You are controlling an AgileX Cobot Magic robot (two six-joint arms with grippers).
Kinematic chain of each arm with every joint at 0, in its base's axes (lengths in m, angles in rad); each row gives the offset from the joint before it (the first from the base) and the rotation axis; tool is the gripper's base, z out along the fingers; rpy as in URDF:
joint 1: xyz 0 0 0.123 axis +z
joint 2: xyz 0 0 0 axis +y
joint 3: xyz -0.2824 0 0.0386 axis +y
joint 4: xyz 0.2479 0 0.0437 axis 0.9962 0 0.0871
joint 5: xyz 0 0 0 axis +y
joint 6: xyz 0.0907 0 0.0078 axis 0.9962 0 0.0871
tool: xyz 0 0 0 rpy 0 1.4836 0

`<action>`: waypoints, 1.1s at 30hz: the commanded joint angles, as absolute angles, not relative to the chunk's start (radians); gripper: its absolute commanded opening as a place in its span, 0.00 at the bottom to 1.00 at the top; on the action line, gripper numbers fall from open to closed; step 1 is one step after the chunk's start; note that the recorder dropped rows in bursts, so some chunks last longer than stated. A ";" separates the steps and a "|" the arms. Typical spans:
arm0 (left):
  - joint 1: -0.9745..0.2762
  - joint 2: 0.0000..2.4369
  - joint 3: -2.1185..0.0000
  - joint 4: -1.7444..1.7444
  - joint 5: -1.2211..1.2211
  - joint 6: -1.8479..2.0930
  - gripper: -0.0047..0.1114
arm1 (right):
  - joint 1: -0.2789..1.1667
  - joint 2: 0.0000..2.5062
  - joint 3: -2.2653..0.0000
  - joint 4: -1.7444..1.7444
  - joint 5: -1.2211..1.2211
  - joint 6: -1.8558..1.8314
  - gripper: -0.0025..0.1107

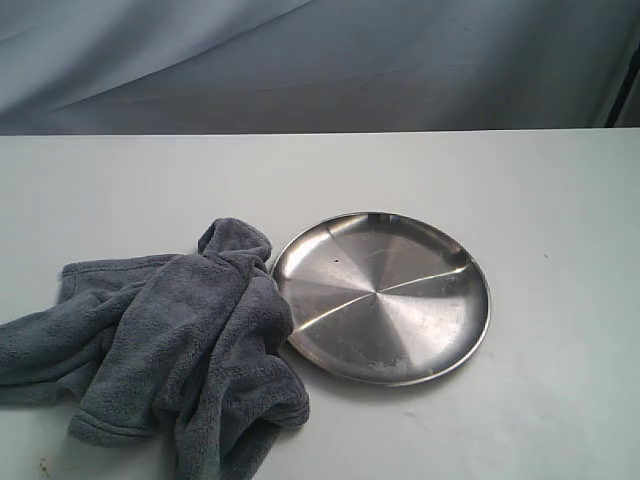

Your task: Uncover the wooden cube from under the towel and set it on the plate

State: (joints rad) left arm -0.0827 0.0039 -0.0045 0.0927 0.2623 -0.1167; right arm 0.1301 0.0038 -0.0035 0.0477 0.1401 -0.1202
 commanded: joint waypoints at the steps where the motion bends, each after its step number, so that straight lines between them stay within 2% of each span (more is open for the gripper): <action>1: -0.080 0.000 0.000 0.088 0.250 -0.119 0.04 | 0.133 0.000 0.000 0.053 0.131 -0.119 0.02; 25: -0.080 0.000 0.000 0.088 0.250 -0.121 0.04 | 0.133 0.000 0.000 0.060 0.107 -0.119 0.02; 33: -0.080 0.000 0.000 0.088 0.250 -0.122 0.04 | 0.133 0.000 0.000 0.413 -0.091 -0.090 0.02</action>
